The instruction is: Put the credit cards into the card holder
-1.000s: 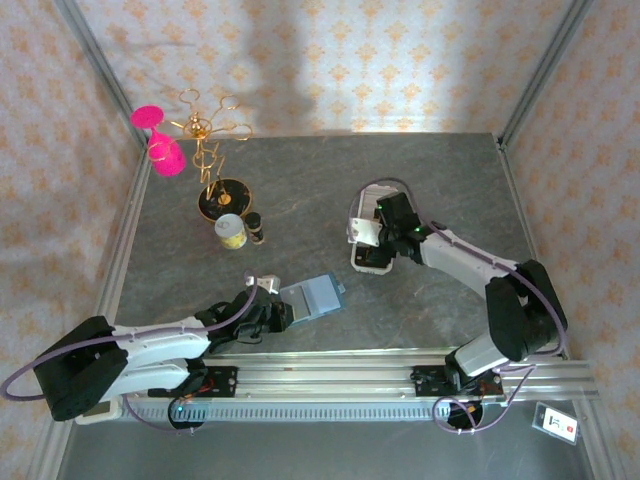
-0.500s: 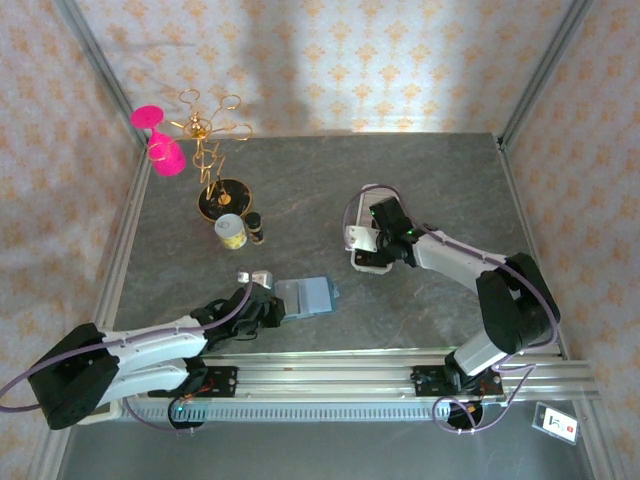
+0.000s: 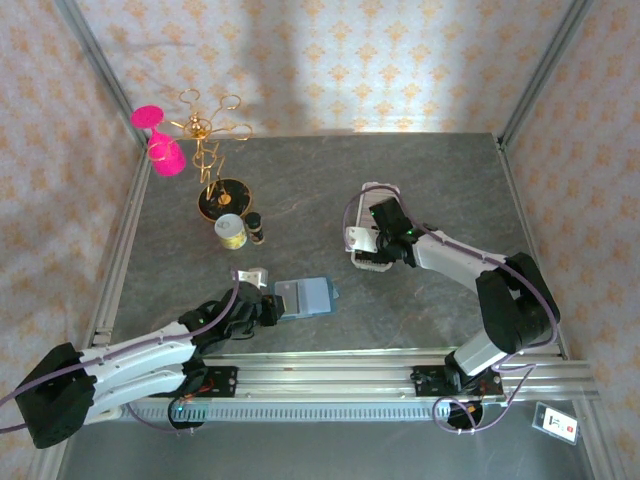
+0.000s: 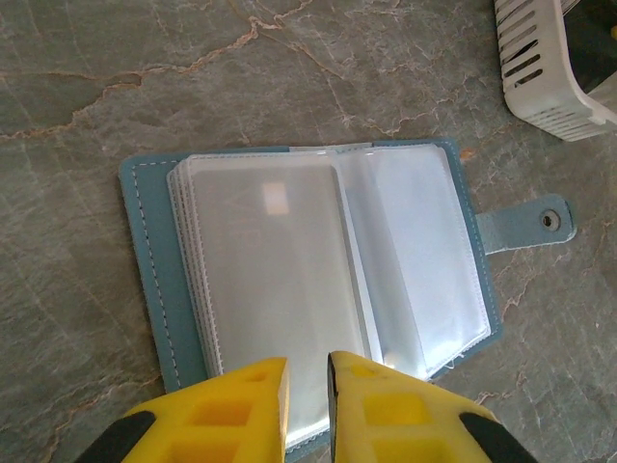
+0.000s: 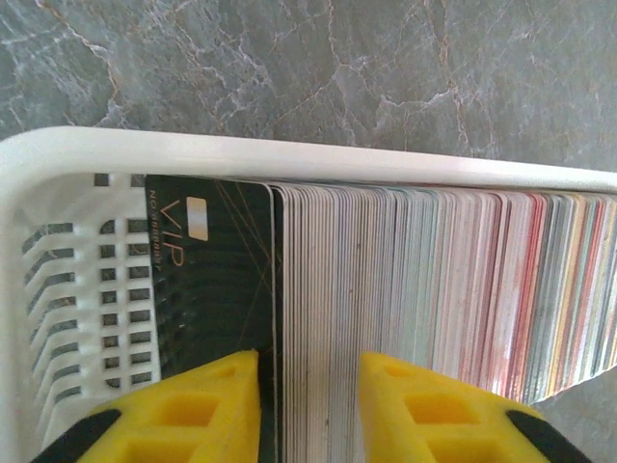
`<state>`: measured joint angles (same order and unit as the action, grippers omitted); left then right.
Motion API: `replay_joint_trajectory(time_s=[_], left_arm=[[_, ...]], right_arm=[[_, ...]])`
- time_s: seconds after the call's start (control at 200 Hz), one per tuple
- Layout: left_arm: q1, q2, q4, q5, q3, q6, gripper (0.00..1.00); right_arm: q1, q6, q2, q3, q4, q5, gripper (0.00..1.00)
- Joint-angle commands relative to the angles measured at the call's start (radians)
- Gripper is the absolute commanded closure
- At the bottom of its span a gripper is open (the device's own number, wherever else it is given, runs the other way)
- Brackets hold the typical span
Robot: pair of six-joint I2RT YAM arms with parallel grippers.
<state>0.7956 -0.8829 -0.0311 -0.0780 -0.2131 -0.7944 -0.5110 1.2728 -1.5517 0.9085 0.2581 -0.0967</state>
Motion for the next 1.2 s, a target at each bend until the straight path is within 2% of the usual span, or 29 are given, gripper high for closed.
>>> replay_joint_trajectory(time_s=[0.0, 0.34, 1.196], left_arm=[[-0.010, 0.013, 0.032, -0.002, -0.001, -0.009, 0.81], [-0.010, 0.015, 0.034, 0.006, -0.010, -0.015, 0.81], [-0.012, 0.025, -0.030, -0.027, 0.026, -0.054, 0.82]], right_arm=[[0.004, 0.002, 0.014, -0.001, -0.029, 0.058, 0.75], [0.004, -0.004, 0.020, 0.021, -0.004, 0.054, 0.87], [0.006, -0.021, 0.056, 0.038, -0.004, 0.063, 0.87]])
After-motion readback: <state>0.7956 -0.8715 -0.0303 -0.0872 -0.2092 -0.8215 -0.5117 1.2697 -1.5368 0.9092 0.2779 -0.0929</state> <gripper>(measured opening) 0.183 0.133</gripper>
